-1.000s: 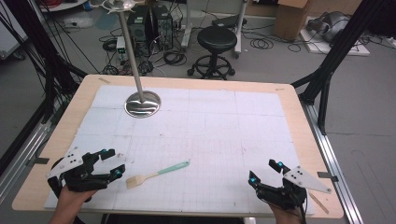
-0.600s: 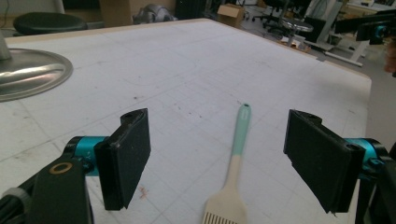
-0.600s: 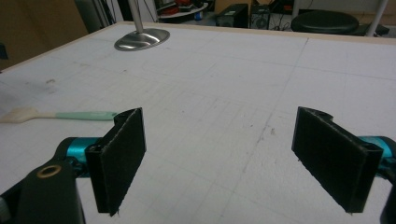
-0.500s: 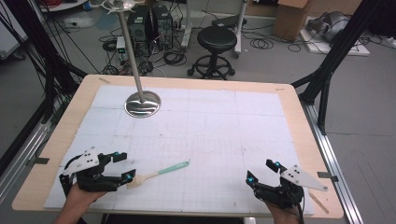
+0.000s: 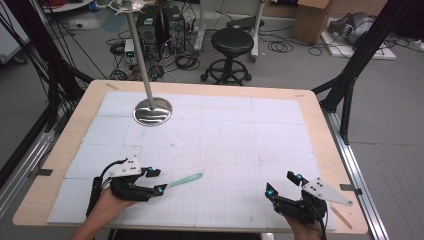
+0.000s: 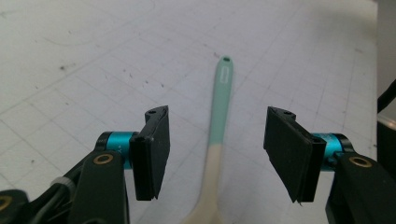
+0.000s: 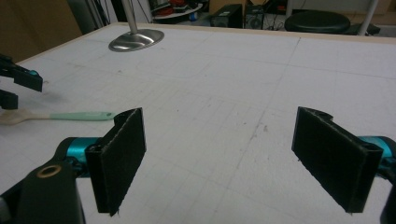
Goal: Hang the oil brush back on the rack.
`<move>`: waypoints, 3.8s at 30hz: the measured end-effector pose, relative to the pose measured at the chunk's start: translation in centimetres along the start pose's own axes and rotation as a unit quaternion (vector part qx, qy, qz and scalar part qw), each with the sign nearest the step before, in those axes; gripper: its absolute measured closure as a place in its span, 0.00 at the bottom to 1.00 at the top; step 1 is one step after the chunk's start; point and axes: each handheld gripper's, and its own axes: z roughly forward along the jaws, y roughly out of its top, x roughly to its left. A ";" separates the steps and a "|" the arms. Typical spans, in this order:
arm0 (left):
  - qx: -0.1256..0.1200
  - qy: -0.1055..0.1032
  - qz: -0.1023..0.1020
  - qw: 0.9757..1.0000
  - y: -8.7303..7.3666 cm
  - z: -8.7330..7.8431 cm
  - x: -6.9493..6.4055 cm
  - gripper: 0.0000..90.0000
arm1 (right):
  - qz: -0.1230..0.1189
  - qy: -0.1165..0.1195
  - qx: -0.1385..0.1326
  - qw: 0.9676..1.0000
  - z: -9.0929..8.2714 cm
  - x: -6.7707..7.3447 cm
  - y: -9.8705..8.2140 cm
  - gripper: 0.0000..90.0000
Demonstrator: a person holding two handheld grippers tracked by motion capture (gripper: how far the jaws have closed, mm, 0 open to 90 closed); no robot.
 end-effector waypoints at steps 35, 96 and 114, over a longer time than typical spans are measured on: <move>0.085 0.010 0.047 0.995 0.1 2.0 -0.9 0.73 | 0.017 -0.005 0.003 1.000 0.5 -0.2 0.0 0.18; -0.135 -0.017 0.030 0.990 5.6 -0.2 -4.2 0.91 | 0.027 0.063 -0.011 0.998 2.9 3.2 1.2 0.17; -0.141 -0.016 0.044 0.989 6.2 0.8 -5.6 0.91 | 0.010 0.111 -0.022 0.994 3.9 5.7 4.1 0.35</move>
